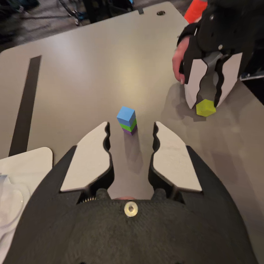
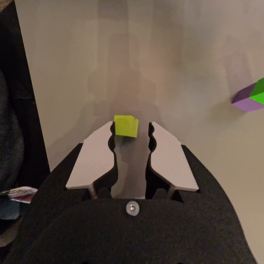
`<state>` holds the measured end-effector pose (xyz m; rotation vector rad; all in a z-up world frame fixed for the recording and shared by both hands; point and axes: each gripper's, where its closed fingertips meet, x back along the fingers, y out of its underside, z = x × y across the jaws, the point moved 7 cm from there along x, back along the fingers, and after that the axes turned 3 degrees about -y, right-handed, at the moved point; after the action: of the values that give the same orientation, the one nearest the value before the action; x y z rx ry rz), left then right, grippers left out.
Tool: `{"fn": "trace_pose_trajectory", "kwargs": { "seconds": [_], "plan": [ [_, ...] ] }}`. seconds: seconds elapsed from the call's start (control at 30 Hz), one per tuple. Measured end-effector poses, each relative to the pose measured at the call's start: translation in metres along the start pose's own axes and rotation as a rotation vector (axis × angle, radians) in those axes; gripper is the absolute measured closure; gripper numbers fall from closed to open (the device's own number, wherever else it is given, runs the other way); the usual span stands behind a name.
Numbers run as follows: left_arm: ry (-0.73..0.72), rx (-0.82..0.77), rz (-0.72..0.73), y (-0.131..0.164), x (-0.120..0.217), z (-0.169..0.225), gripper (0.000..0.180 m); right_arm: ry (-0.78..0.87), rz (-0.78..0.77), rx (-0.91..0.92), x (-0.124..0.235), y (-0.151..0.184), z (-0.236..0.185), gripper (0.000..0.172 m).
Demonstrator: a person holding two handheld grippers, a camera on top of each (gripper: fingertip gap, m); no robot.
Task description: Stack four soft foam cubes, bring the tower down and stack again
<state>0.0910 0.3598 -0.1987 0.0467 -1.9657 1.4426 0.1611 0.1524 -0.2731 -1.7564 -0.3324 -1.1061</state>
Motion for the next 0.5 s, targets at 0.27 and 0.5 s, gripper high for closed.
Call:
{"fn": "trace_pose_trajectory", "kwargs": {
  "seconds": [0.27,0.5],
  "plan": [
    [-0.125,0.113,0.153,0.023,0.0,0.04,0.152,0.007,-0.062,0.022,-0.004,-0.005,-0.002,0.142],
    [-0.208,0.171,0.227,0.038,-0.006,0.058,0.156,0.064,0.012,0.035,0.018,-0.023,0.013,0.143]
  ]
}}
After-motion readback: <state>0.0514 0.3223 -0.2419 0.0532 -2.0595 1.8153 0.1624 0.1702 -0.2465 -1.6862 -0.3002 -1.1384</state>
